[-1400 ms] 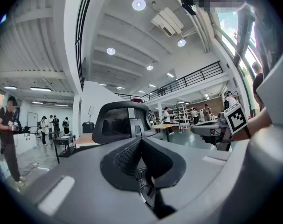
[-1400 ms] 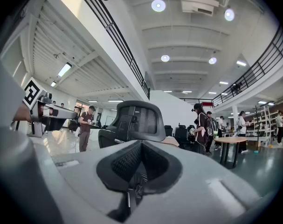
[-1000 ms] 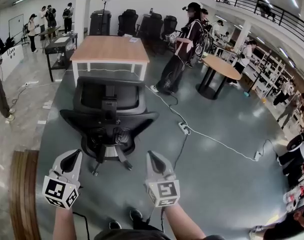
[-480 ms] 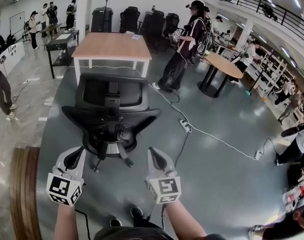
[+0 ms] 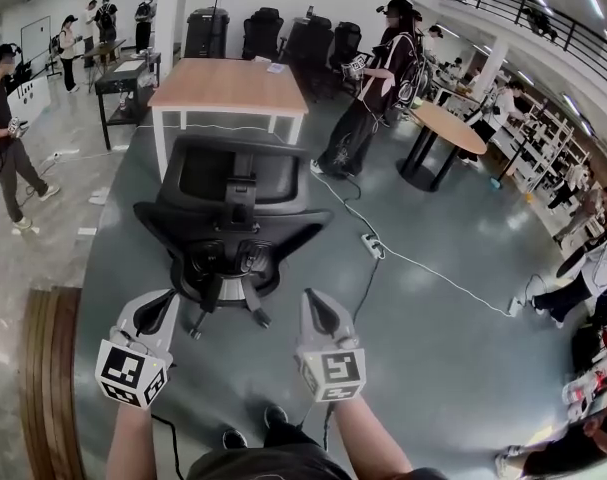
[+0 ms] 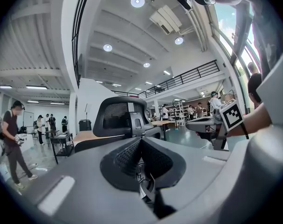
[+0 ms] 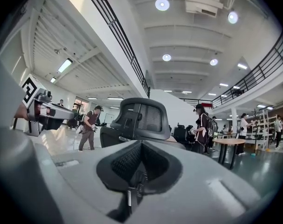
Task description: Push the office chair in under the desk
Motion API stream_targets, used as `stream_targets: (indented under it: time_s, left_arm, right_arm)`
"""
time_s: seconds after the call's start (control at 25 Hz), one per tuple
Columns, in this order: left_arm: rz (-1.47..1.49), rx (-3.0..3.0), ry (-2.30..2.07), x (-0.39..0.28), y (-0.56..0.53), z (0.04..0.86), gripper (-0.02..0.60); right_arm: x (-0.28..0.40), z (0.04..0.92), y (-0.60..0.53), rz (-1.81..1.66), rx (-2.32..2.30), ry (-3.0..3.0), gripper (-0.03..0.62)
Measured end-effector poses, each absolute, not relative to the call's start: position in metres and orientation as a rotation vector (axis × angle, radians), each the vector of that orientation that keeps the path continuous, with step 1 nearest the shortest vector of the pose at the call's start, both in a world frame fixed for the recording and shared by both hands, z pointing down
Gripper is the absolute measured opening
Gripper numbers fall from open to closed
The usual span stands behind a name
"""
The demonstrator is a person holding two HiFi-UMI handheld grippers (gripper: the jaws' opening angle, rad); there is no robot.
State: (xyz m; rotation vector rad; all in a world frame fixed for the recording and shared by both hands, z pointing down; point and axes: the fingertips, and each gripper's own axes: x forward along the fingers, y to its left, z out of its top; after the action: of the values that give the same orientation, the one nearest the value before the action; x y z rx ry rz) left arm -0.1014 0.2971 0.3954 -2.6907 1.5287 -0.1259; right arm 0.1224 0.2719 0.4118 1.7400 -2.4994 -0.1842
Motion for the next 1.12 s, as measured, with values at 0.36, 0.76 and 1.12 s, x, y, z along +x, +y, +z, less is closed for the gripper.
stream_targets:
  time_s: [0.36, 0.76, 1.12]
  left_arm:
    - [-0.121, -2.685, 1.559, -0.113, 0.278, 0.403, 0.017]
    - [-0.176, -2.641, 1.610, -0.114, 0.208, 0.394, 0.017]
    - [-0.204, -2.570, 1.700, -0.119, 0.147, 0.392, 0.017]
  right_arm:
    - [0.125, 0.409, 0.251, -0.272, 1.740, -2.473, -0.009]
    - [0.142, 0.401, 0.168, -0.266, 1.764, -2.485, -0.009]
    - [0.156, 0.393, 0.104, -0.385, 1.717, -2.444, -0.009]
